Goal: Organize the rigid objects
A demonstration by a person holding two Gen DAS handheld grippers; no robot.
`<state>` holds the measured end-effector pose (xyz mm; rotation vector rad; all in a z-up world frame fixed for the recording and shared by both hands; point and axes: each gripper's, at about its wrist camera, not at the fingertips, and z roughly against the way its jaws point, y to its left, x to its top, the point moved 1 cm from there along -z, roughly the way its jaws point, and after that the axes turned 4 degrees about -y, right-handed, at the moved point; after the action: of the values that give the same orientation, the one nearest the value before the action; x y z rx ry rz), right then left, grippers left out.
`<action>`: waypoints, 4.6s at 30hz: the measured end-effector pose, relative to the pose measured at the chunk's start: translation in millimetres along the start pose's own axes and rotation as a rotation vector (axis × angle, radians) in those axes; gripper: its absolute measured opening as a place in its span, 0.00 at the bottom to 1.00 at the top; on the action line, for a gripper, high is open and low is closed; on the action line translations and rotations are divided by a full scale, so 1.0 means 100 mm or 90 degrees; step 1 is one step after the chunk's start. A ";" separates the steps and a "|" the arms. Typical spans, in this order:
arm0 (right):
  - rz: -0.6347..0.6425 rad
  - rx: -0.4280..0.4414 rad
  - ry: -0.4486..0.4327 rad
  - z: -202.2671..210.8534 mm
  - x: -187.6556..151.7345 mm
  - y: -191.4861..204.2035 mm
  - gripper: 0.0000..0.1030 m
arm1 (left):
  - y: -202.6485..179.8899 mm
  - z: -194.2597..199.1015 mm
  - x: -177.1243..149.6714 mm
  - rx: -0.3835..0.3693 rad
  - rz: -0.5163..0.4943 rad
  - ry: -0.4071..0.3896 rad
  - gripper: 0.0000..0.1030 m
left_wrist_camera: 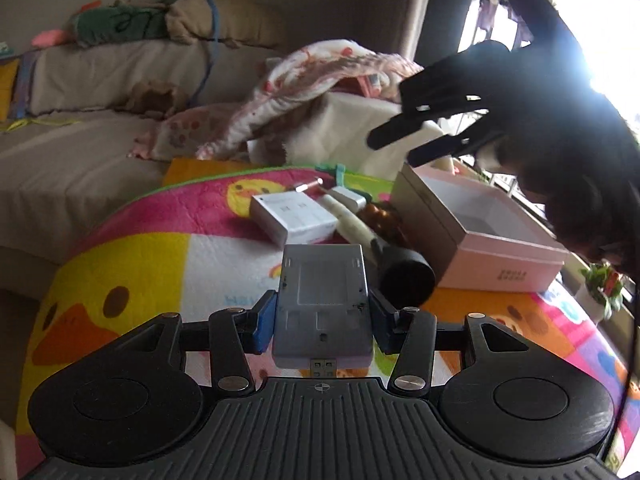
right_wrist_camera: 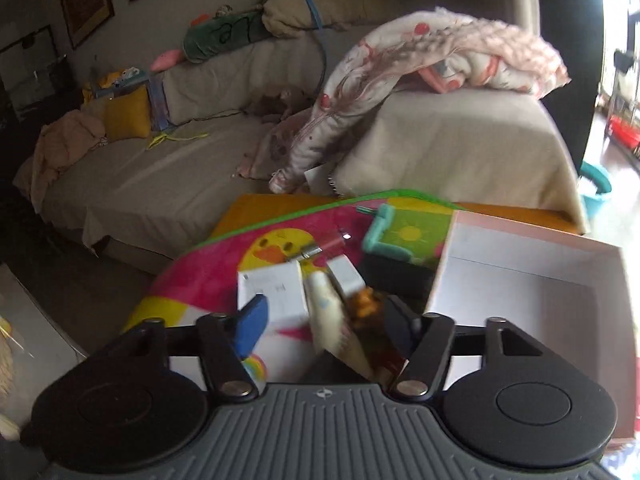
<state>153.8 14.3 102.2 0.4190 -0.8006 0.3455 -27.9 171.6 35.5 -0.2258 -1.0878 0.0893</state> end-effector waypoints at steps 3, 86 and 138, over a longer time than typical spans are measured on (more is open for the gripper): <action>-0.078 0.007 0.064 -0.64 0.36 0.07 0.44 | 0.16 0.08 0.05 0.010 0.022 -0.030 0.51; 0.132 -0.126 -0.125 1.22 -1.75 -1.16 0.67 | -0.88 -0.96 0.62 -0.066 -0.143 0.054 0.51; -0.007 -0.200 0.122 -1.84 0.65 -0.18 0.36 | 0.39 -0.33 -0.10 -0.082 0.131 -0.078 0.49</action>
<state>317.1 97.4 31.7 0.0937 -0.6513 0.2393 -2.2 203.6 3.1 -0.4525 -1.1916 0.2199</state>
